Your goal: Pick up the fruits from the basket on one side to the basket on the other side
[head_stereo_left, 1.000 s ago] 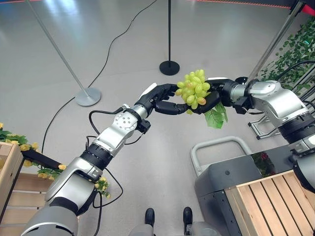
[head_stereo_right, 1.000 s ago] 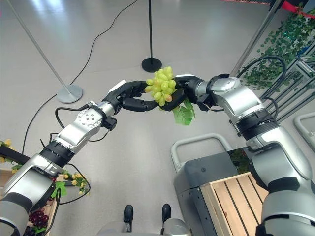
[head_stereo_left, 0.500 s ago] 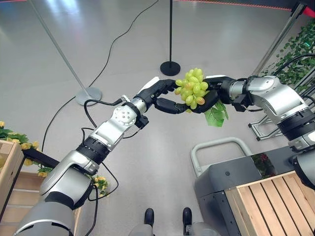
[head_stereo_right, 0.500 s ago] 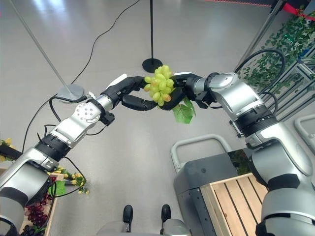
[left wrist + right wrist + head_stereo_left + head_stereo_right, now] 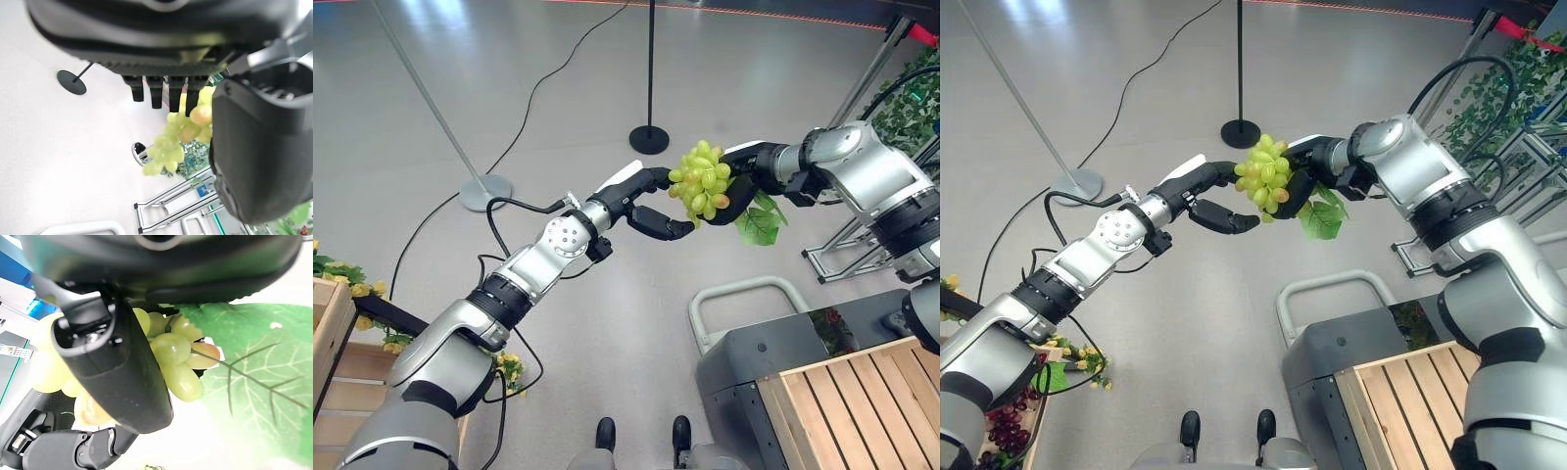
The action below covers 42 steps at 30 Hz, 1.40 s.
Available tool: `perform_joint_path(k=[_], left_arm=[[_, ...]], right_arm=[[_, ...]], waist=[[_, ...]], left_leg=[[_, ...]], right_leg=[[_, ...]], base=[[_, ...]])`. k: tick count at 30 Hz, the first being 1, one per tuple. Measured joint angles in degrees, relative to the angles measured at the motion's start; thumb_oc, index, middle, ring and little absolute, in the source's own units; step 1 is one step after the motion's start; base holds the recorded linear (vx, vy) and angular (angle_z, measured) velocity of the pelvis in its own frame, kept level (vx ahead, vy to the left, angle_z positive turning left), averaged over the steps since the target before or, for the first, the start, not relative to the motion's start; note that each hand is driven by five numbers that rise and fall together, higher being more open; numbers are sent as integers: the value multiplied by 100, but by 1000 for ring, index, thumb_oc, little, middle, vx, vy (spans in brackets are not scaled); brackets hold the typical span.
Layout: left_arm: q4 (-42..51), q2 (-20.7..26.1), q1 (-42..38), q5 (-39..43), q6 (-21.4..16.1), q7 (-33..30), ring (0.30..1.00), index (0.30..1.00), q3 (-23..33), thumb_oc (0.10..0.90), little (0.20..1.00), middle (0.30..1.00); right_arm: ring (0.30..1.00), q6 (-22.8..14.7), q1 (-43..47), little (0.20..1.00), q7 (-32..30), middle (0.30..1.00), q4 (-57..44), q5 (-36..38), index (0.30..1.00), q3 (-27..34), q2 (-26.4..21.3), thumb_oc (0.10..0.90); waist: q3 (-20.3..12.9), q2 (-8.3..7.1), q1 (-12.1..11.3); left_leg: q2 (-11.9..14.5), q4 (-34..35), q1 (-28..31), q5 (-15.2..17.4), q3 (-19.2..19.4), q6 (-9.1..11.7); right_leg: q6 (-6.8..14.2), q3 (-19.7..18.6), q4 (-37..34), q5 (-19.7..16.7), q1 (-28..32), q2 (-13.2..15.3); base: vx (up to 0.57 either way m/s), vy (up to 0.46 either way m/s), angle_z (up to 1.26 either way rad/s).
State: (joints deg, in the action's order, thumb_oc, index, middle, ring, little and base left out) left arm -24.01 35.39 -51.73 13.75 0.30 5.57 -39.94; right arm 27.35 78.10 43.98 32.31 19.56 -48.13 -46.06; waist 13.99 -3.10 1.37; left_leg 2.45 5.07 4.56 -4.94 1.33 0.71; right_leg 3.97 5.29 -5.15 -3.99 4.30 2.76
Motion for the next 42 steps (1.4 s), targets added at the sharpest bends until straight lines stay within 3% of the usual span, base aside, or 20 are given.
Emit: perform_joint_path(k=[13, 17, 26, 42], left_arm=[[-673, -500, 11, 206, 6, -532, 900, 900, 48, 800, 900, 900], [-859, -621, 21, 462, 5, -553, 900, 900, 50, 800, 900, 900], [-915, -653, 25, 511, -7, -507, 900, 900, 51, 800, 900, 900], [-893, -635, 328, 512, -58, -360, 900, 900, 60, 800, 900, 900]], right_arm=[[300, 3, 149, 300, 96, 300, 515, -141, 300, -16, 47, 400], [300, 90, 192, 300, -138, 300, 958, -169, 300, -16, 52, 400], [300, 184, 553, 300, -453, 300, 1702, -175, 300, -14, -11, 400], [300, 182, 562, 300, -422, 300, 1591, -123, 300, -15, -57, 400]], waist=[[-39, -63, -97], [-67, -108, -106], [-67, -108, -77], [-67, -108, -111]], left_leg=[[6, 0, 0, -12, -53, 16], [7, 0, 1, -12, -53, 16], [16, 0, 13, -13, -21, 18], [18, 0, 7, -13, -31, 18]], right_leg=[[-8, 39, 0, 5, 19, -8], [-9, 38, 0, 6, 19, -10], [-10, 11, -1, 6, 19, -18], [-11, 22, -1, 7, 19, -19]], base=[[-1, 1, 0], [0, 0, 0], [0, 0, 0], [0, 0, 0]])
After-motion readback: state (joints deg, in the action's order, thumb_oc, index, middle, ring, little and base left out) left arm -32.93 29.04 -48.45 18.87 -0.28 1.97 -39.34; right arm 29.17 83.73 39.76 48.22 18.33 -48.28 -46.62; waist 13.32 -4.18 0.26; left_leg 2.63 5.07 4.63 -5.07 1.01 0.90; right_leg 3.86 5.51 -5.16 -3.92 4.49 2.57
